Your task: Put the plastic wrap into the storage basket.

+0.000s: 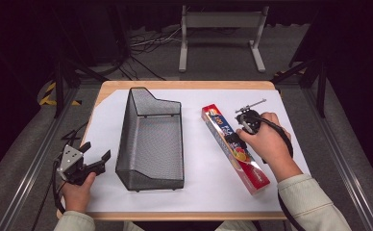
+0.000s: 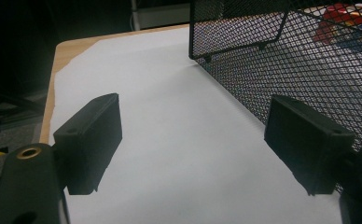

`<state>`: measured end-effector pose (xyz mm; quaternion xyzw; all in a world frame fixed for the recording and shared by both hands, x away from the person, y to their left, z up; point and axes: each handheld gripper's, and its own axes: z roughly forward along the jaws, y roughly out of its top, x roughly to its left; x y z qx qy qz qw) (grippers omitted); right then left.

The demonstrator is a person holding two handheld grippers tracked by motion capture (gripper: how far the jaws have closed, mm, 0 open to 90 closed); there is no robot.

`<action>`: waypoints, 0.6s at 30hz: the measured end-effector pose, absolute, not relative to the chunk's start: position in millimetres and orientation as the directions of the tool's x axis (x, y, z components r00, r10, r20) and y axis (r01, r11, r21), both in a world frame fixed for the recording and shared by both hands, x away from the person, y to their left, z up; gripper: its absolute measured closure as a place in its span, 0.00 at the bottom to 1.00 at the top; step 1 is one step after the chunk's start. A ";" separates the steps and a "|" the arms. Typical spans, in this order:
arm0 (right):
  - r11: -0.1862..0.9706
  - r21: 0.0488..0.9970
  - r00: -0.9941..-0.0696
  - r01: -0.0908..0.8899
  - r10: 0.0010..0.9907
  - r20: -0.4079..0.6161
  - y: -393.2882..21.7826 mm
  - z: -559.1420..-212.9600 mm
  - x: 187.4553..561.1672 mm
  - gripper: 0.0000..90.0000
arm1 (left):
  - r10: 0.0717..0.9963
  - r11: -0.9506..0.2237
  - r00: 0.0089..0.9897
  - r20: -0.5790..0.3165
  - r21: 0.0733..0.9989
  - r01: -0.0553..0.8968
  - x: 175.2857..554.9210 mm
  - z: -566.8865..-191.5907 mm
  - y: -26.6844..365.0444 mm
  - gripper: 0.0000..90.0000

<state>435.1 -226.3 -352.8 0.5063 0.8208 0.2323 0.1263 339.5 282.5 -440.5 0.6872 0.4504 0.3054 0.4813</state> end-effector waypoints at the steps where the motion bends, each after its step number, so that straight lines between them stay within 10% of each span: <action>1: 0.381 0.501 -0.453 0.777 0.891 0.025 -225.9 -355.1 436.3 0.23 | 0.913 -0.132 0.407 -0.012 0.937 0.325 339.7 -440.6 282.5 0.22; 18: 0.392 0.426 -0.447 0.815 0.894 0.032 -220.0 -396.4 447.6 0.21 | 0.912 -0.135 0.410 -0.010 0.938 0.321 339.3 -440.1 282.2 0.22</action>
